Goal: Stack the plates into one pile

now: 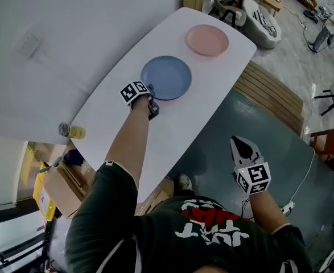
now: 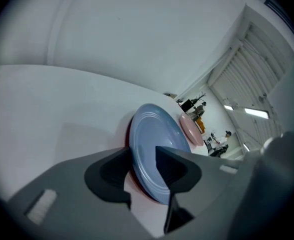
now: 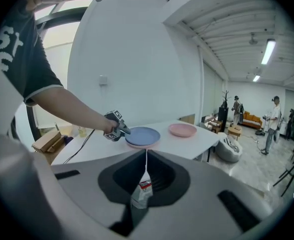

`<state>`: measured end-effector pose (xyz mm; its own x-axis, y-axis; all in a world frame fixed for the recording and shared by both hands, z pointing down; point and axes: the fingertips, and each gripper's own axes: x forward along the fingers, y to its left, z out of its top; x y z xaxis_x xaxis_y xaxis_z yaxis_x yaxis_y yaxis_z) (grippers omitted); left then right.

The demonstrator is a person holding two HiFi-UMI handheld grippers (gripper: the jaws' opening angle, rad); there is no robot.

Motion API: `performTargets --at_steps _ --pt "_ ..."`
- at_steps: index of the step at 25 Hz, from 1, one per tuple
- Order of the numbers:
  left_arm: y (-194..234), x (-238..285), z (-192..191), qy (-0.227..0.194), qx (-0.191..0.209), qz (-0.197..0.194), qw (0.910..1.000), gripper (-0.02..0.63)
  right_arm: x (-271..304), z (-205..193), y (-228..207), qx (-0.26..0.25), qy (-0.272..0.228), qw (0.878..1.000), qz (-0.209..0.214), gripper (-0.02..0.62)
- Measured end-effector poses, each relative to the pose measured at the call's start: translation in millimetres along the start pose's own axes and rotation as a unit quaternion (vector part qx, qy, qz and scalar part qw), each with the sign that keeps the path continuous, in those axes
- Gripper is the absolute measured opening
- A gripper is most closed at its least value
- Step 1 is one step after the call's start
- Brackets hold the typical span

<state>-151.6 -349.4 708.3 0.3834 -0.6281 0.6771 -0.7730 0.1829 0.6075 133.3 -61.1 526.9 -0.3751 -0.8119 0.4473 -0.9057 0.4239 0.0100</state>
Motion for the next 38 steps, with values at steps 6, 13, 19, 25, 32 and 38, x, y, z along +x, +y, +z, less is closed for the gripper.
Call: performTargets --at_steps 6,13,19,25,32,38 --pt "-11 -38 -8 0.02 0.029 -0.049 0.9982 0.298 1 22 23 -0.014 -0.019 1.0 0.006 0.008" --pt "-19 -137 -23 -0.03 0.11 -0.142 0.9834 0.295 -28 53 74 -0.03 -0.053 0.998 -0.003 0.008" --pt "-31 -172 -24 -0.047 0.139 -0.17 0.9745 0.293 -37 64 84 -0.03 -0.073 0.997 -0.002 0.008" --pt "-60 -122 16 -0.084 0.136 -0.136 0.9776 0.293 25 85 7 -0.034 -0.102 0.994 0.036 0.008" --pt "-77 -34 42 -0.093 0.09 -0.059 0.9899 0.293 120 135 -84 -0.072 -0.096 0.984 0.128 0.008" --pt "-59 -19 48 -0.083 0.12 -0.009 0.9892 0.293 164 171 -108 -0.075 -0.107 0.979 0.159 0.008"
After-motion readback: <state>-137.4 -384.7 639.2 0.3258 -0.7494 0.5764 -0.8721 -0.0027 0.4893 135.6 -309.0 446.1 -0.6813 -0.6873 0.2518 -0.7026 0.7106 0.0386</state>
